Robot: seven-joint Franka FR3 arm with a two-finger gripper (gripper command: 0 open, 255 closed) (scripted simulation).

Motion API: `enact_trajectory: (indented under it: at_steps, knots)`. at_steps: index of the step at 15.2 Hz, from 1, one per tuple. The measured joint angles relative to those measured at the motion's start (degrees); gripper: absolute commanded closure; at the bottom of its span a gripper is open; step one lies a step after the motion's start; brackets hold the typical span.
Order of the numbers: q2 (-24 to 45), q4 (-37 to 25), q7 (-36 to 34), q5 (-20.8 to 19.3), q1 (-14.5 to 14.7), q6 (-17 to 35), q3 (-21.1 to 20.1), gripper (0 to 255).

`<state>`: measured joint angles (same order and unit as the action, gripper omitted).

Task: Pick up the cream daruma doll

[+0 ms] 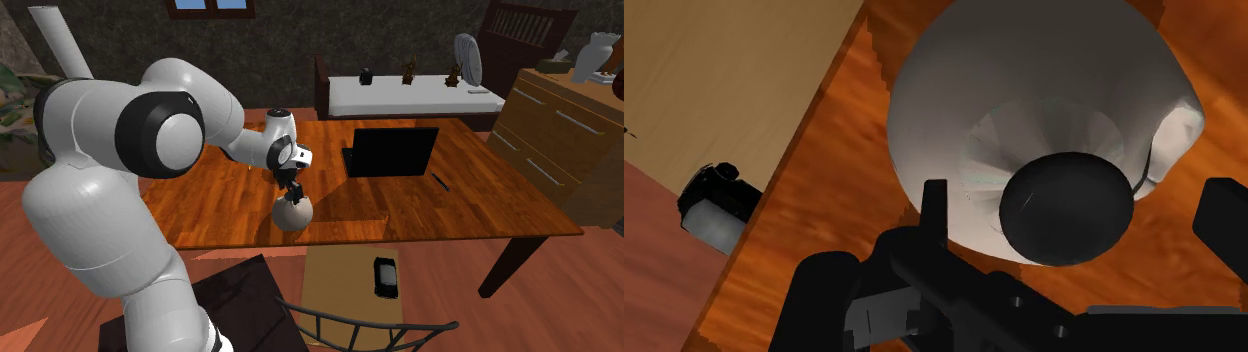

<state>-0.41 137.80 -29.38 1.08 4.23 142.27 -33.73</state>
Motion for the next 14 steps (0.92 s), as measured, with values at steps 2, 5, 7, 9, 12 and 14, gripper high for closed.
enact_trajectory:
  at_steps: [2,5,7,9,12,14]
  knots:
    - [1.07,0.55,-0.64,-0.95,-0.03,1.46,0.02,0]
    - [1.7,0.53,-1.13,-1.57,-0.01,2.01,0.04,255]
    - [1.73,0.49,-1.17,-1.62,-0.03,2.05,0.06,255]
    - [1.74,0.48,-1.16,-1.63,-0.03,2.04,0.06,255]
    - [1.75,0.47,-1.15,-1.63,-0.03,2.04,0.06,255]
    - [1.35,0.55,-0.81,-1.23,-0.05,1.73,0.04,255]
